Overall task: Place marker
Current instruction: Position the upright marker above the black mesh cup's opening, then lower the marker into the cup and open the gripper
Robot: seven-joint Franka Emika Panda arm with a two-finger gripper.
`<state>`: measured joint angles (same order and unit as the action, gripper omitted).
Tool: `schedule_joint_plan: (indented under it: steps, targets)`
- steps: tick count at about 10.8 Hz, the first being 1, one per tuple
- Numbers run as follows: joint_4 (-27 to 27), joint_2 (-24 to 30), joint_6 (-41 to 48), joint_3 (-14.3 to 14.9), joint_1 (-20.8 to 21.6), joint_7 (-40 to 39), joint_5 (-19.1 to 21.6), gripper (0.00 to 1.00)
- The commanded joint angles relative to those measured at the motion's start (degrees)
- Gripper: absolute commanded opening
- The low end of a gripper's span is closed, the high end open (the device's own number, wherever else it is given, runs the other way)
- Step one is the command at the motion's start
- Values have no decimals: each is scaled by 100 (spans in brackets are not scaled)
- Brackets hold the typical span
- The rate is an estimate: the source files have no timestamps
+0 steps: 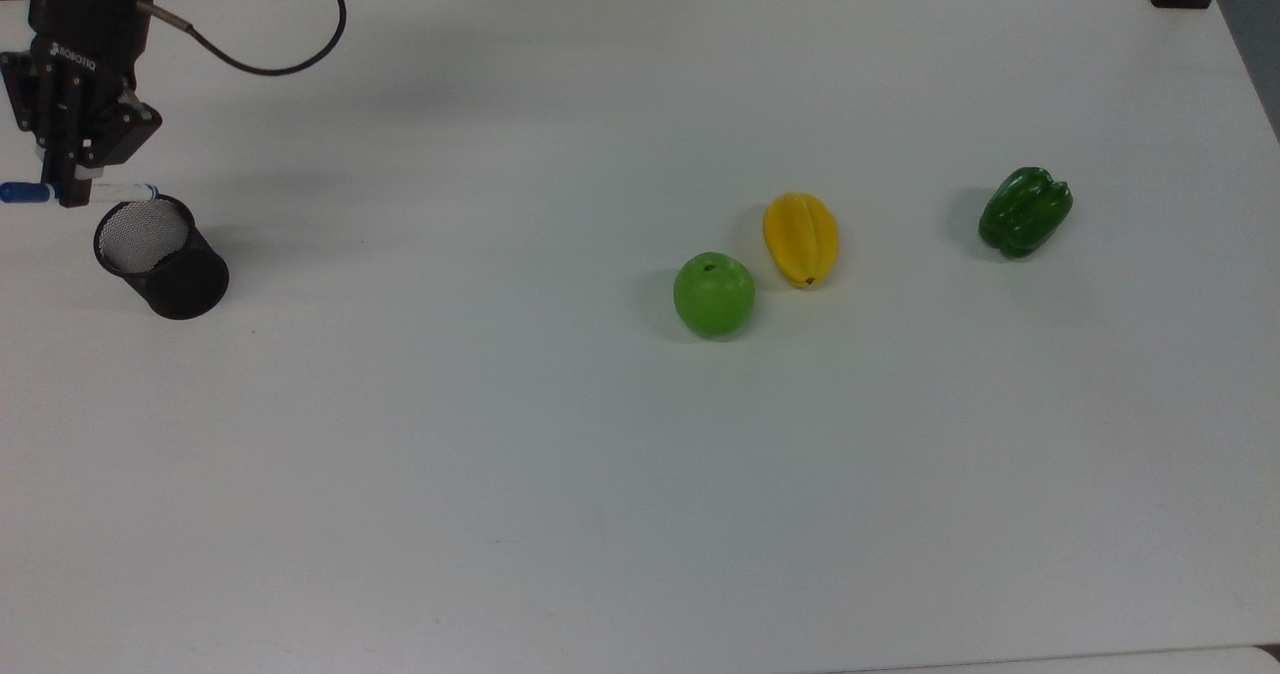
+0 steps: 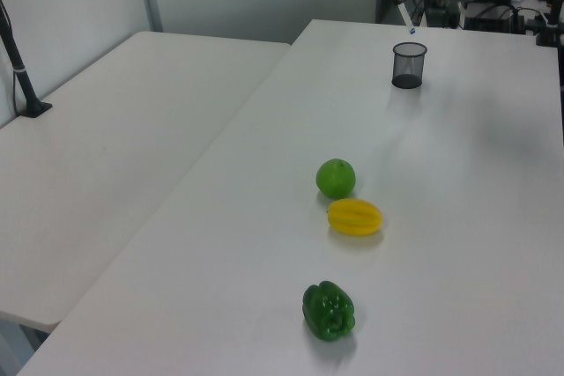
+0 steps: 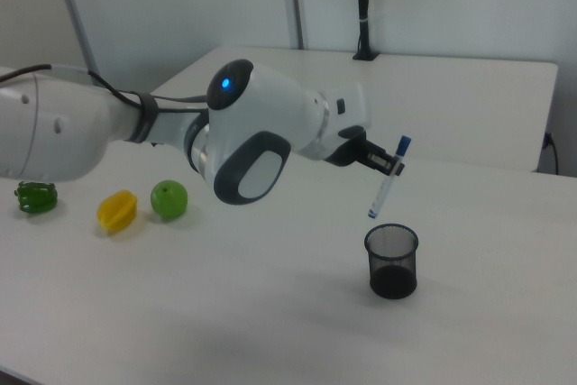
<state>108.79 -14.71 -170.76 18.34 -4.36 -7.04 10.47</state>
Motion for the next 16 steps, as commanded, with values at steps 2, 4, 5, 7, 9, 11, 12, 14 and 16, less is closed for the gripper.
schedule_joint_plan:
  steps: [2,4,5,7,9,11,12,14,16]
  targets:
    - [90,-418,-326,65,-74,-166,131,0]
    - [107,-611,-632,65,-83,-166,131,0]
    - [107,-665,-747,65,-83,-166,131,0]
    - [151,-665,-766,56,-83,-166,122,0]
    - [248,-665,-766,56,-83,-227,113,0]
    - [248,-648,-739,56,-74,-236,113,7]
    - [248,-639,-739,56,-74,-245,113,21]
    - [248,-604,-713,47,-74,-236,113,45]
    - [248,-586,-713,39,-65,-210,113,58]
